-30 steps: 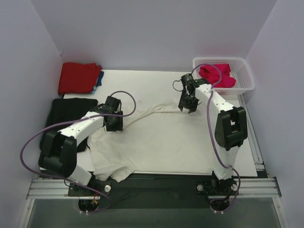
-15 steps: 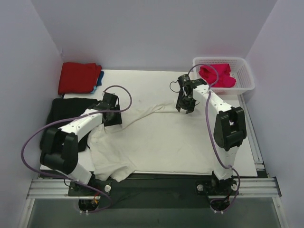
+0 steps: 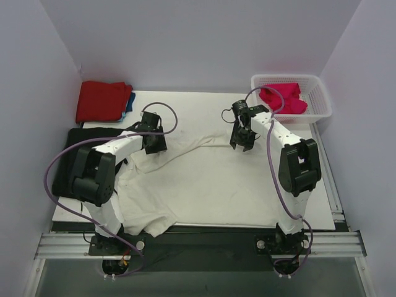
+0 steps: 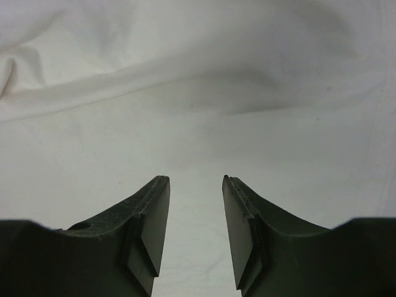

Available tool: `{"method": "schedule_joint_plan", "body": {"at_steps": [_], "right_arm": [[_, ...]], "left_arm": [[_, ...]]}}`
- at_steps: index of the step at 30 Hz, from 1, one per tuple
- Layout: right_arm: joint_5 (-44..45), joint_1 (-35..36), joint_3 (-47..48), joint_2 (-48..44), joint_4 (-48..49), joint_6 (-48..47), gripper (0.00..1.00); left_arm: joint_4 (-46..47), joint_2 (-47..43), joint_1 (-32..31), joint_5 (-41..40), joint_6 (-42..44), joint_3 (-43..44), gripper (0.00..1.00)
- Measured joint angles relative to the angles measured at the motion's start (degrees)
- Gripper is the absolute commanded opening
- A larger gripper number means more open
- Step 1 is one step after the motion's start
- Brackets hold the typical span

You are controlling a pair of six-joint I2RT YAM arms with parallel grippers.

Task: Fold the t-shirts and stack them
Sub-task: Flatten out the tshirt

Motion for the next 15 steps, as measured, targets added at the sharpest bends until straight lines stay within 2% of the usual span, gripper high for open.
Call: {"method": "schedule_joint_plan", "body": {"at_steps": [2, 5, 9, 10, 15], "right_arm": [[0.02, 0.00, -0.09, 0.00, 0.04, -0.11, 0.40], [0.04, 0.00, -0.09, 0.00, 0.07, -0.20, 0.40], [0.04, 0.00, -0.09, -0.02, 0.07, -0.33, 0.40], [0.04, 0.00, -0.09, -0.02, 0.07, -0.35, 0.41], [0.04, 0.00, -0.09, -0.02, 0.07, -0.33, 0.40]], "left_arm": [[0.31, 1.05, 0.00, -0.02, -0.11, 0.76, 0.53], [0.46, 2.34, 0.02, -0.07, -0.55, 1.03, 0.43], [0.46, 3.34, 0.02, 0.00, -1.18, 1.03, 0.13], [0.46, 3.41, 0.00, 0.11, -1.16, 1.05, 0.01], [0.50, 3.06, -0.04, 1.03, -0.94, 1.07, 0.00]]}}
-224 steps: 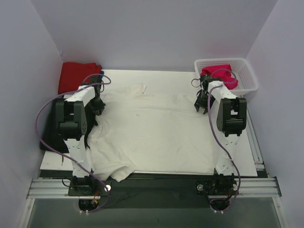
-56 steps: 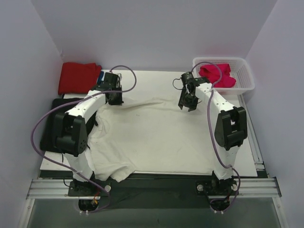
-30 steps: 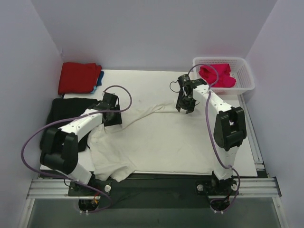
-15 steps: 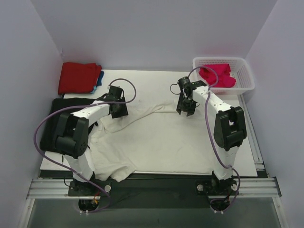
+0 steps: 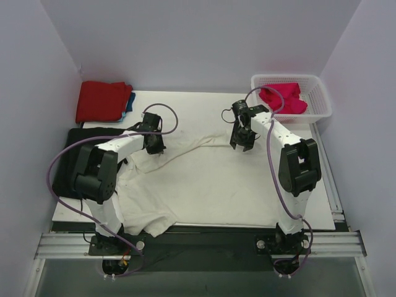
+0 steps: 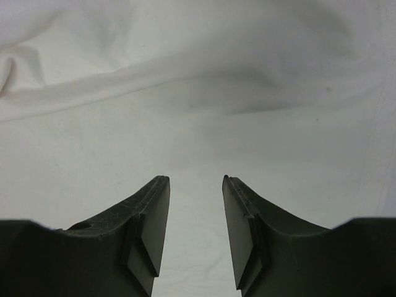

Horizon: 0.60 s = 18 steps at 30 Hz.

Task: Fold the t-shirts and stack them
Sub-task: Flatten out the tshirt

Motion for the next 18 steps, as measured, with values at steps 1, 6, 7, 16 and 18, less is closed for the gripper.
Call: {"method": "schedule_joint_plan", "body": {"at_steps": [1, 6, 7, 16, 18], "right_arm": [[0.00, 0.00, -0.02, 0.00, 0.02, 0.00, 0.40], [0.02, 0.00, -0.55, 0.00, 0.22, 0.04, 0.40], [0.02, 0.00, -0.70, 0.00, 0.20, 0.04, 0.40], [0.46, 0.00, -1.64, -0.61, 0.22, 0.22, 0.40], [0.76, 0.00, -1.70, -0.92, 0.24, 0.24, 0.40]], "left_arm": [[0.00, -0.35, -0.04, 0.24, 0.07, -0.02, 0.00], [-0.20, -5.29, -1.27, 1.44, 1.07, -0.22, 0.00], [-0.24, -6.49, -1.60, 1.64, 1.27, -0.37, 0.00], [-0.85, -17.33, -7.04, 7.02, 4.37, -6.25, 0.41], [-1.92, -18.40, -8.41, 8.39, 4.52, -9.55, 0.45]]}}
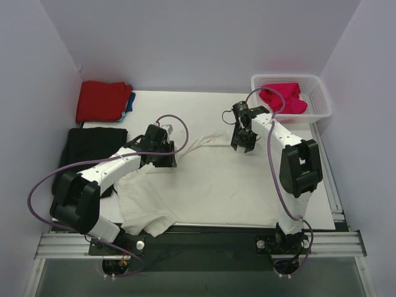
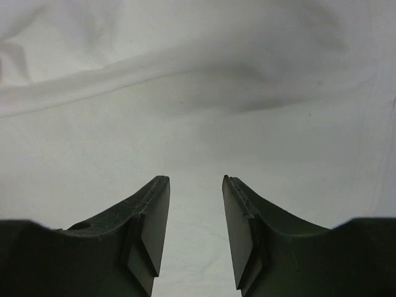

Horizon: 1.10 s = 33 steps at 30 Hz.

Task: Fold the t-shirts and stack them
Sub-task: Flatten out the tshirt

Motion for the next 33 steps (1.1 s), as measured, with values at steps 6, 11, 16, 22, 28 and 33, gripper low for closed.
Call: {"method": "schedule_joint_plan", "body": {"at_steps": [6, 11, 16, 22, 28, 33], "right_arm": [[0.37, -0.02, 0.00, -0.13, 0.02, 0.28, 0.40], [0.33, 0.00, 0.02, -0.13, 0.02, 0.52, 0.40], [0.09, 0.87, 1.38, -0.13, -0.11, 0.33, 0.41], [-1.07, 7.45, 8.87, 1.33, -0.17, -2.60, 0.41], [-3.06, 16.63, 20.52, 8.26, 0.48, -7.02, 0.41], [-3.89, 22.03, 27.04, 15.54, 0.96, -9.44, 0.42]], "left_arm": [[-5.49, -2.36, -2.34, -0.55, -0.07, -9.18, 0.54], [-6.56, -6.34, -1.68, -6.80, -0.68, -9.77, 0.56], [-5.31, -6.45, 0.00, -12.39, -2.05, -6.64, 0.57], [-4.76, -1.62, 2.27, -15.04, -3.76, -1.92, 0.56], [-4.90, 1.51, 10.12, -10.71, -7.17, -1.66, 0.55], [-4.46, 1.86, 16.22, -6.16, -8.85, -1.68, 0.55]]}}
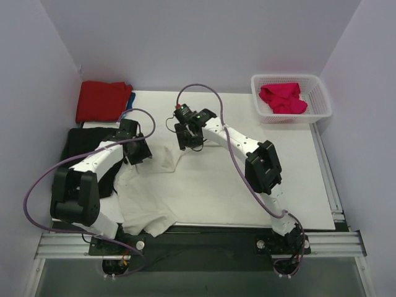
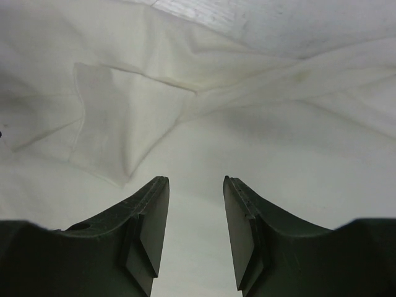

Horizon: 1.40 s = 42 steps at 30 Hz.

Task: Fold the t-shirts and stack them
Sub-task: Flatten out the tshirt

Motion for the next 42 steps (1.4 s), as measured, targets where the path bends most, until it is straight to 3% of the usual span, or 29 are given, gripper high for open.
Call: {"method": "schedule_joint_plan", "body": {"at_steps": [11, 22, 32, 36, 37, 40, 42], "right_arm": [[-2.32, 2.91, 8.74, 9.03, 0.55, -1.07, 0.45], [-4.13, 6.73, 11.15, 9.55, 2.91, -1.18, 0.48], [-4.52, 7.52, 12.33, 13.11, 3.98, -1.16, 0.44], [-3.65, 7.13, 11.76, 14.58, 3.98, -0.79, 0.29], [-3.34, 7.04, 11.28, 14.58, 4.04, -0.68, 0.18], [-2.12, 6.75, 9.73, 14.40, 4.59, 0.00, 0.02], [-1.01, 6.34, 7.56, 13.79, 4.72, 0.26, 0.01]], "left_arm": [[3.32, 3.96, 6.69, 12.28, -2.80, -2.64, 0.54], [3.93, 7.21, 9.22, 16.72, -3.58, -3.30, 0.53], [5.09, 7.45, 10.71, 19.74, -3.56, -4.07, 0.52], [5.44, 7.45, 10.88, 20.26, -3.54, -4.35, 0.52], [5.55, 7.45, 10.91, 20.35, -3.54, -4.42, 0.52], [5.90, 7.45, 11.02, 20.83, -3.54, -4.68, 0.51], [6.08, 7.45, 11.06, 21.07, -3.54, -4.81, 0.51]]}}
